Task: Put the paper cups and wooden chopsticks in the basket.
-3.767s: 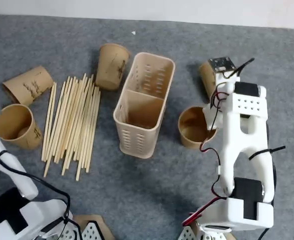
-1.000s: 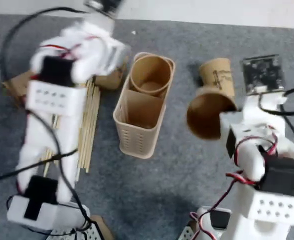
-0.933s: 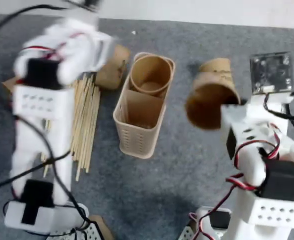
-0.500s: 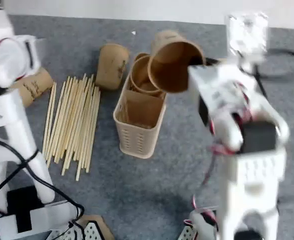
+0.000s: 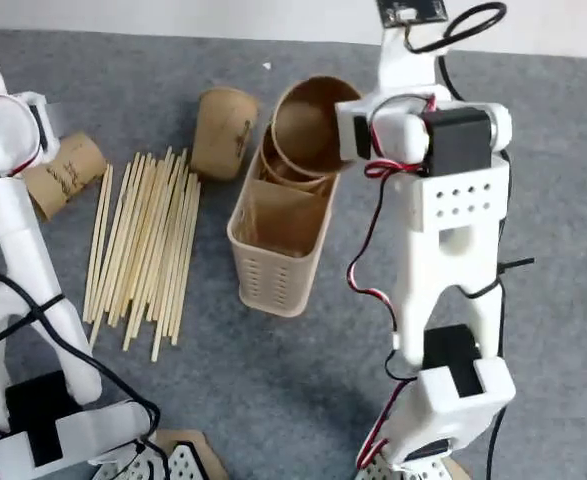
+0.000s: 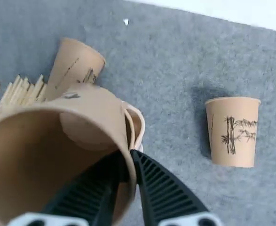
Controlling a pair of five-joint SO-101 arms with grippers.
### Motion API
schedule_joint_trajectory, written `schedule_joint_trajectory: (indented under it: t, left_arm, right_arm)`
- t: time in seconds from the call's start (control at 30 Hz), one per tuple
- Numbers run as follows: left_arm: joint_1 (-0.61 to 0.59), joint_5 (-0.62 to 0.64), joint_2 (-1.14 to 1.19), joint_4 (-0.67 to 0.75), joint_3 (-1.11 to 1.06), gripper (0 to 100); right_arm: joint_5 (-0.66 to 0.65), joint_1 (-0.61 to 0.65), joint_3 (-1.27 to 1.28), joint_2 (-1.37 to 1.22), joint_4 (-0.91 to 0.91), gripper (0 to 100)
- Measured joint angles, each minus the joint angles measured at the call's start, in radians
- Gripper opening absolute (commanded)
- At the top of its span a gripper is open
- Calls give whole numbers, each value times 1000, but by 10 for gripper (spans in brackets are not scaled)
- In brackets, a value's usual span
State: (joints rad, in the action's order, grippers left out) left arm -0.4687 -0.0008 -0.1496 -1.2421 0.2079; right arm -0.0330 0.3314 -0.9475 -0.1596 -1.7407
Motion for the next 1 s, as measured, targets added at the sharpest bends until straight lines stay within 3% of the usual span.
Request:
schedule_joint_trajectory:
  t: [0.17, 0.5, 0.87, 1.0]
  left_arm:
    - [0, 0, 0, 2, -3, 252]
    - [-5, 0, 0, 2, -9, 252]
    - [-17, 0, 0, 35, -58, 252]
    - [-17, 0, 2, 52, -97, 252]
  right_arm:
    - [55, 9, -6, -2, -8, 5]
    - [60, 60, 236, -2, -8, 5]
    - [61, 112, 273, 121, -3, 11]
    - [49, 120, 276, 140, 63, 73]
